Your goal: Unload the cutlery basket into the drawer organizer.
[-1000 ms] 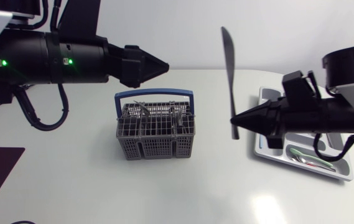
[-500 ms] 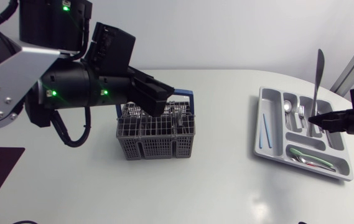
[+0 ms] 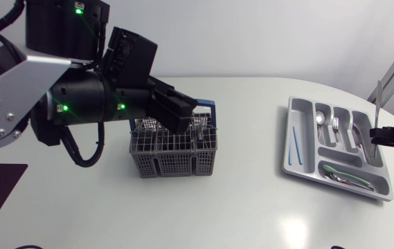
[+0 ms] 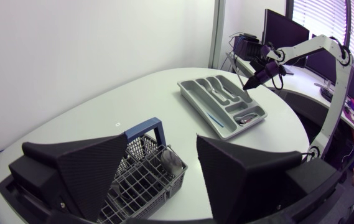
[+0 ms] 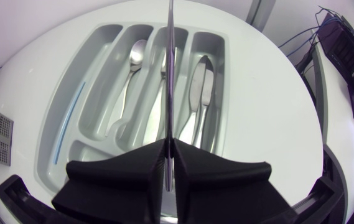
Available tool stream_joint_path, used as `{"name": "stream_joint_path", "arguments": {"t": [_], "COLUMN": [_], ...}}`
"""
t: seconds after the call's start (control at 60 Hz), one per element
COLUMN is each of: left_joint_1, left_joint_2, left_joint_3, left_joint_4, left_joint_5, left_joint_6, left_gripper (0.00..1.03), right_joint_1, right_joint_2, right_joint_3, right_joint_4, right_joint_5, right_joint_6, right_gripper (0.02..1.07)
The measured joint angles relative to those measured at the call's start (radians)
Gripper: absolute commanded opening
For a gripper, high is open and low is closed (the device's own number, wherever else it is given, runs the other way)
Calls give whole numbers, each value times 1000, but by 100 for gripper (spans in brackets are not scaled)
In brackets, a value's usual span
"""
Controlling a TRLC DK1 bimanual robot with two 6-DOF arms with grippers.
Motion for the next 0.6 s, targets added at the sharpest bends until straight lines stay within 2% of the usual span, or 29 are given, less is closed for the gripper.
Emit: {"name": "stream_joint_path", "arguments": {"t": [0.2,0.333,0.6], "left_joint_1": [-13,-28,-29], "left_joint_2": [0,0,-5], "left_joint_3": [0,0,0], "left_joint_4": [-23,-30,-41], "left_joint_5": [-20,-24,-28], "left_joint_6": [11,11,11], "left_gripper": [98,98,98], "right_joint_1": [0,0,26], "right_joint_2": [97,154,228], "right_joint_3": [117,180,230], "right_joint_4": [-20,-83,-126], "right_joint_5": [64,90,122], "right_joint_6": [97,174,254], "right_gripper": [7,7,8]}}
